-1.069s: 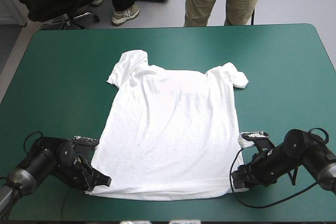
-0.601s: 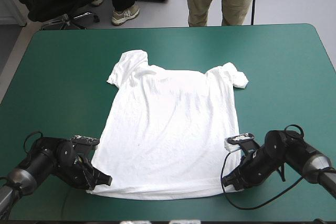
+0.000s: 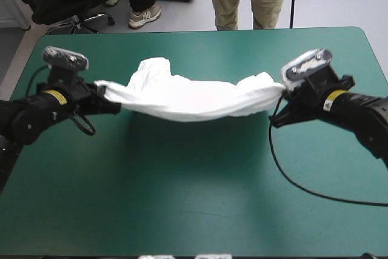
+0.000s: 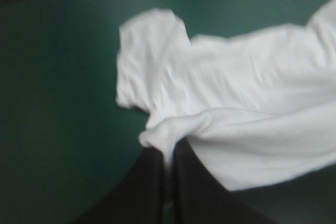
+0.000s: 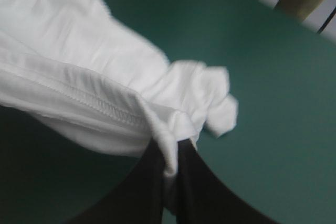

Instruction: Fold the cloth

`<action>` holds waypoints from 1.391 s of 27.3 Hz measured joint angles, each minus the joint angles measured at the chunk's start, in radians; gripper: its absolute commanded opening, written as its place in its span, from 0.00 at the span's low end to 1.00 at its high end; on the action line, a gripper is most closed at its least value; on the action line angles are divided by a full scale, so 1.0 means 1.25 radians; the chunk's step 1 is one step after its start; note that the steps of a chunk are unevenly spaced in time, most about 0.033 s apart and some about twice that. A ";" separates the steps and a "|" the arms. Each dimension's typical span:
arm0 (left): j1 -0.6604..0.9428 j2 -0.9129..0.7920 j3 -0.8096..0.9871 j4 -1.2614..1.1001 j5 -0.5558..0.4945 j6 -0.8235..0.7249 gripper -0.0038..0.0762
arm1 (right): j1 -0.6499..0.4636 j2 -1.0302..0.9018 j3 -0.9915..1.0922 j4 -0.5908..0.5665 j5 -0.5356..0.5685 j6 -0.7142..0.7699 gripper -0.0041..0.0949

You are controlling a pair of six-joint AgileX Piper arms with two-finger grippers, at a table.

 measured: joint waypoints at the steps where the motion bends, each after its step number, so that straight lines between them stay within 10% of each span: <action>1: 0.000 0.015 -0.083 0.031 -0.015 0.000 0.03 | 0.000 0.022 -0.086 -0.037 -0.012 -0.004 0.04; 15: 0.000 0.189 -0.698 0.076 -0.167 0.047 0.03 | 0.000 0.211 -0.723 -0.137 -0.176 -0.095 0.02; 38: 0.000 0.406 -0.759 0.158 -0.500 0.072 0.03 | 0.000 0.393 -0.785 -0.208 -0.416 -0.126 0.02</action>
